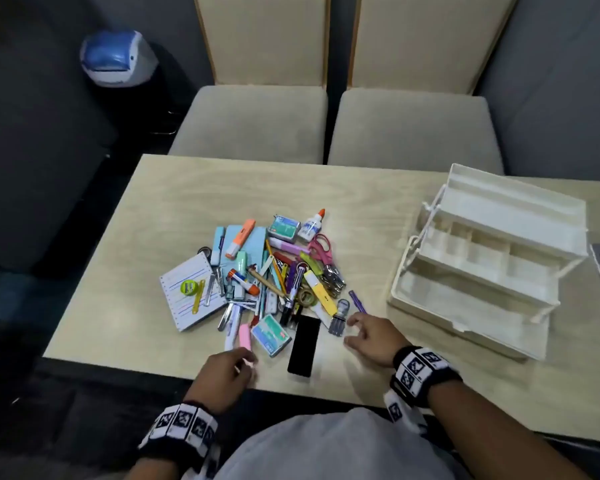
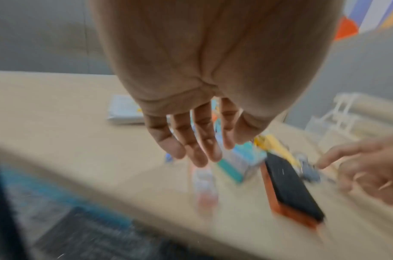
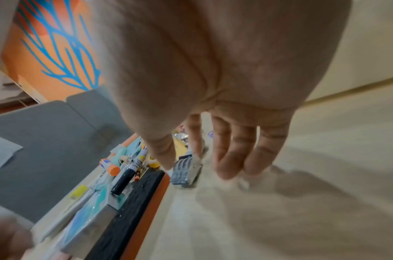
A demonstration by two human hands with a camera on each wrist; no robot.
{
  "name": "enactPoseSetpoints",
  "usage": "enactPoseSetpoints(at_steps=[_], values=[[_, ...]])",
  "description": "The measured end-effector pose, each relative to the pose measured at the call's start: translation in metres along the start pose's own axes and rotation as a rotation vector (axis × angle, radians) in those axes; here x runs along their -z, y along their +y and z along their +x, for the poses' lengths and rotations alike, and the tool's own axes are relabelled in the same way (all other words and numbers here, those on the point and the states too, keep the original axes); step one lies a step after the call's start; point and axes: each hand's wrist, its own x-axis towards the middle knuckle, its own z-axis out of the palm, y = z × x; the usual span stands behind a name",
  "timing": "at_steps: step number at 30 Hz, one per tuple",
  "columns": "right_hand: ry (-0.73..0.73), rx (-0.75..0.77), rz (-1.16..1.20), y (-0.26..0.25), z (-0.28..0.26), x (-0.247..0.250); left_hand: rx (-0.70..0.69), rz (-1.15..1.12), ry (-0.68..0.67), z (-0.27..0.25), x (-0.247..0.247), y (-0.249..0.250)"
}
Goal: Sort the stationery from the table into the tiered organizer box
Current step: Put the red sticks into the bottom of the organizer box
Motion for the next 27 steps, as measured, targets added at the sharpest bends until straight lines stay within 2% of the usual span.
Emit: enactPoseSetpoints(at_steps=[3,8,14,17,20,27], values=[[0.112,-0.032,0.005,-0.015,0.014,-0.011,-0.097,0.109,0.048,0.032,0.022,0.004],[0.221,-0.122,0.026,-0.042,0.031,-0.025,-0.234,0.375,-0.143,0.077,0.038,0.016],[0.348,-0.223,-0.096,-0.073,0.019,-0.049,-0.319,0.534,-0.208,0.097,0.025,0.014],[0.293,-0.183,-0.155,-0.087,0.015,-0.06,-0.361,0.489,-0.248,0.11,0.022,0.01],[0.178,-0.247,-0.179,-0.098,0.014,-0.067,-0.406,0.485,-0.27,0.118,0.023,0.008],[0.191,-0.332,-0.22,-0.117,0.021,-0.081,-0.451,0.555,-0.216,0.122,0.035,0.005]])
